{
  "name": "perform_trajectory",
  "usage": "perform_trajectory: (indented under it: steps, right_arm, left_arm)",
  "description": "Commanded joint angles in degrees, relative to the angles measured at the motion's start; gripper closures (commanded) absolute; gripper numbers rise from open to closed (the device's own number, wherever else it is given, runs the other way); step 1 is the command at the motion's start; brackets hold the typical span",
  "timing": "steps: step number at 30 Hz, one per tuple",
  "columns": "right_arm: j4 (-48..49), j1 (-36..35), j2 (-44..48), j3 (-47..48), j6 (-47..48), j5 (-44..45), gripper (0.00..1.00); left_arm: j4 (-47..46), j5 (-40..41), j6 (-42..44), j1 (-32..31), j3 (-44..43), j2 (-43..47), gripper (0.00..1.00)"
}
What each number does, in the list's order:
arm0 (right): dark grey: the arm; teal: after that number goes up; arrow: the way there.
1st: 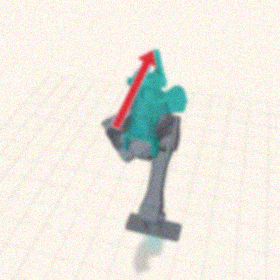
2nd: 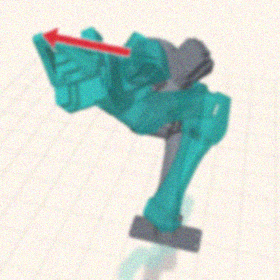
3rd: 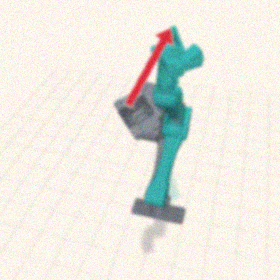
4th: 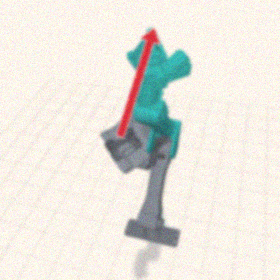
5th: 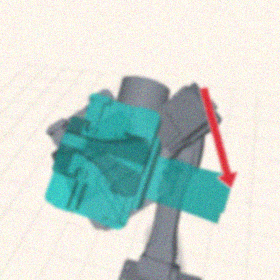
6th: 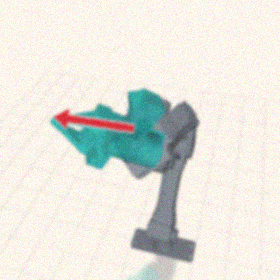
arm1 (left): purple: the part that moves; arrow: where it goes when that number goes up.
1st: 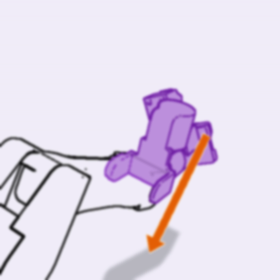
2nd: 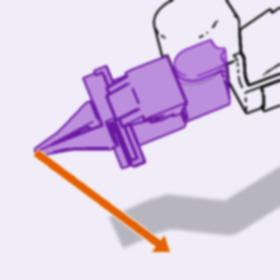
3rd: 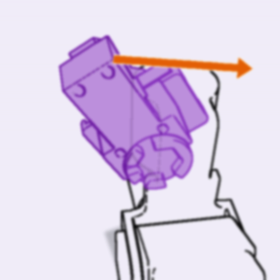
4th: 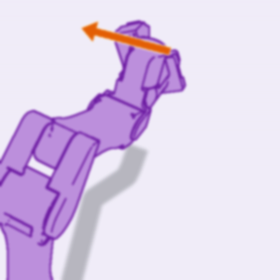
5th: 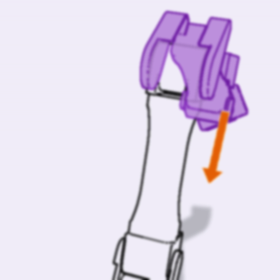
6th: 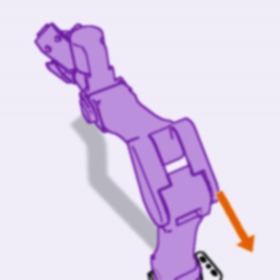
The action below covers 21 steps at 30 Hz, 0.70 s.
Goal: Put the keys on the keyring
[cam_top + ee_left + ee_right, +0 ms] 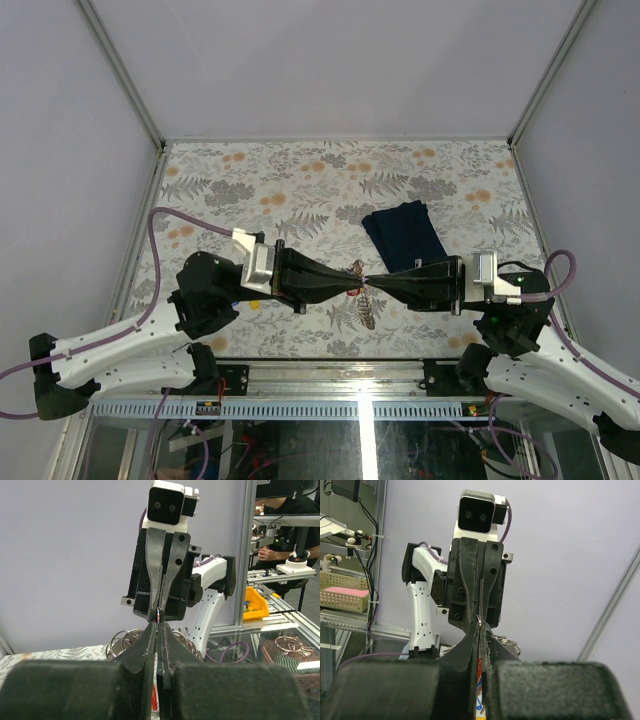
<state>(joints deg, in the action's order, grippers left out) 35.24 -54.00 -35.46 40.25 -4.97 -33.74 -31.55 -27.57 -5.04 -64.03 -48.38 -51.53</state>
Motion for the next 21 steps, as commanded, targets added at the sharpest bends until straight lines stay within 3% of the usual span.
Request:
perform_trajectory:
  steps: [1, 10, 21]
  right_arm:
    - [-1.0, 0.0, 0.2, 2.3, 1.9, -0.3, 0.97]
    - [-11.3, 0.0, 3.9, 3.7, 6.7, 2.1, 0.73]
    - [-29.5, 0.0, 5.8, 6.7, 10.9, 4.4, 0.69]
  left_arm:
    - [7.6, -1.5, 6.7, -0.1, -4.2, 0.2, 1.00]
    - [31.7, -1.2, 16.7, 0.0, -13.1, 0.9, 1.00]
    - [61.8, -1.7, 22.6, -0.1, -27.5, -5.4, 1.00]
